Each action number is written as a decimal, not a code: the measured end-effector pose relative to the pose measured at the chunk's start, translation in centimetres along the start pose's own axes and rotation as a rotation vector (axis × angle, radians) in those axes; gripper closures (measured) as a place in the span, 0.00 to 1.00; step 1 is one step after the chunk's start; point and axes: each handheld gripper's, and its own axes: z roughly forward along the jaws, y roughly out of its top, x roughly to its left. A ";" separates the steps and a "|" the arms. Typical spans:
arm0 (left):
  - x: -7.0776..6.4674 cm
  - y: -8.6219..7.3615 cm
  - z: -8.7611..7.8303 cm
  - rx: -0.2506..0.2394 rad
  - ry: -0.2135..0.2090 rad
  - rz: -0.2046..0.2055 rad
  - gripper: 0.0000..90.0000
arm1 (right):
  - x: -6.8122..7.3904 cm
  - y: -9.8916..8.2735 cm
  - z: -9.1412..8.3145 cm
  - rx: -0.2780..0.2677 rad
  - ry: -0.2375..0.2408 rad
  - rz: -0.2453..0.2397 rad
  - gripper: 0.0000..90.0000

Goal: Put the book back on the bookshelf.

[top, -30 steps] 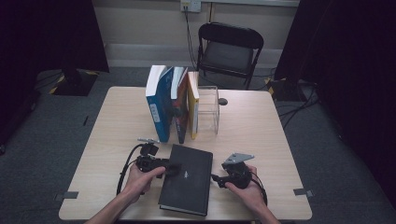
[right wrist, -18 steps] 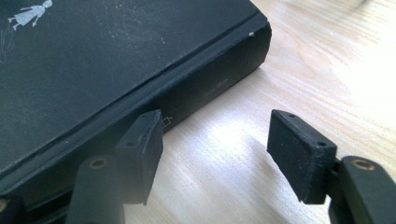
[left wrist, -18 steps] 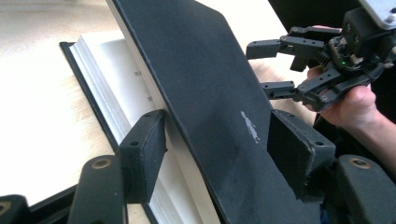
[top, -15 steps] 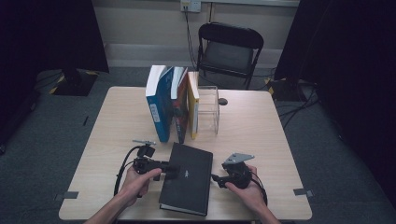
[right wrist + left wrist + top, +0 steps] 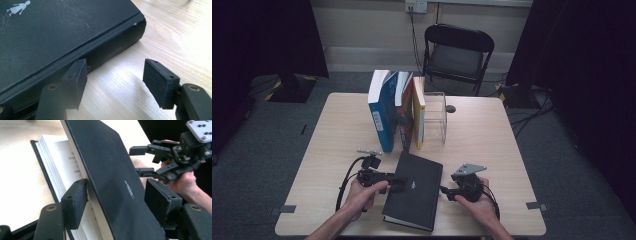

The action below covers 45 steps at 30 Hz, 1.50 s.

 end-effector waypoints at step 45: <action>0.0 0.8 1.6 0.104 -0.046 -0.053 0.47 | 0.2 0.0 0.0 0.007 -0.020 -0.023 0.41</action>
